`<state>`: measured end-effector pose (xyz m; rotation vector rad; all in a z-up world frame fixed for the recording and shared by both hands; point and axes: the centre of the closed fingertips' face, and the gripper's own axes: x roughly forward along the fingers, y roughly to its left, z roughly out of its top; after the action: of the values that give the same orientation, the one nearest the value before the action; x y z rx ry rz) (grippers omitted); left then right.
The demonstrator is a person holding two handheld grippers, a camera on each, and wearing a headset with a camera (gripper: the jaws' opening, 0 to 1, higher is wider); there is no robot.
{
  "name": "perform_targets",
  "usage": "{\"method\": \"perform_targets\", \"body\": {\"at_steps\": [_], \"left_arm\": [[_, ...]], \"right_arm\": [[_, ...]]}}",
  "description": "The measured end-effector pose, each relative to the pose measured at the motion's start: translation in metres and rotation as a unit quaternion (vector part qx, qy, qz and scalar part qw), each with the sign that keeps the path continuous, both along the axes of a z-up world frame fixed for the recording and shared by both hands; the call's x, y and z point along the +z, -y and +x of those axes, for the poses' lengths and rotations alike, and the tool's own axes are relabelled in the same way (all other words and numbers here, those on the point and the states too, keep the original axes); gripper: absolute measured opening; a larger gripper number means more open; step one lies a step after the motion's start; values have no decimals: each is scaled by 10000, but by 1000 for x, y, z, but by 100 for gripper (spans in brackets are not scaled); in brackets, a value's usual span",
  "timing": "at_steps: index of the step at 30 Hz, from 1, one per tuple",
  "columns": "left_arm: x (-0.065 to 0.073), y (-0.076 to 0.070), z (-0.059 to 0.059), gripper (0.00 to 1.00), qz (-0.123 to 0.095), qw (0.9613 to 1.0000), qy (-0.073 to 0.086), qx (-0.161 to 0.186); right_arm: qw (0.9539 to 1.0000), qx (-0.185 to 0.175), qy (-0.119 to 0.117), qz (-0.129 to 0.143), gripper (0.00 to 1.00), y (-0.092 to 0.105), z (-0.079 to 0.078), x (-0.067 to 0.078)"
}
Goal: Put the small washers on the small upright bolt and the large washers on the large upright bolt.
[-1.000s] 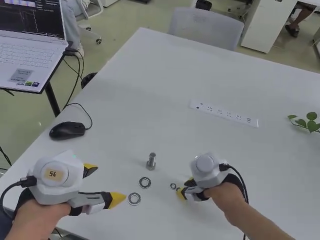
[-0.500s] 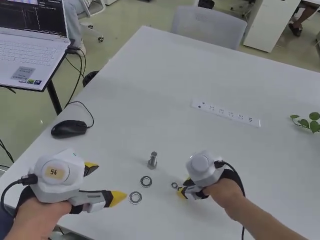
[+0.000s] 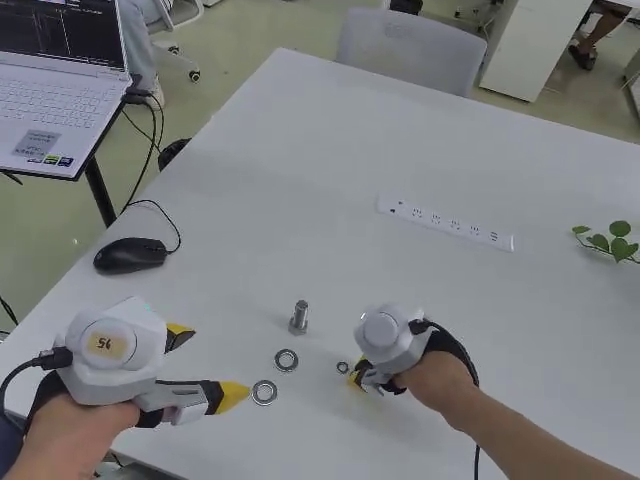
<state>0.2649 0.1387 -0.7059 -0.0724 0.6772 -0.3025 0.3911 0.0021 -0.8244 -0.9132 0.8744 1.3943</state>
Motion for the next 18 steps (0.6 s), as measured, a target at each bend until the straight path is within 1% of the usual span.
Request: {"method": "perform_targets", "body": {"at_steps": [8,13,18], "left_arm": [[0,-5,-3,67,-16,10000,1,76],[0,-4,-1,67,-14,10000,12,76],[0,-3,0,67,-12,10000,10,40]], "right_arm": [[9995,277,-3,-165,15,5,-2,-1],[9995,260,-3,-195,16,8,-1,0],[9989,387,81,-259,16,9,-2,-1]]}}
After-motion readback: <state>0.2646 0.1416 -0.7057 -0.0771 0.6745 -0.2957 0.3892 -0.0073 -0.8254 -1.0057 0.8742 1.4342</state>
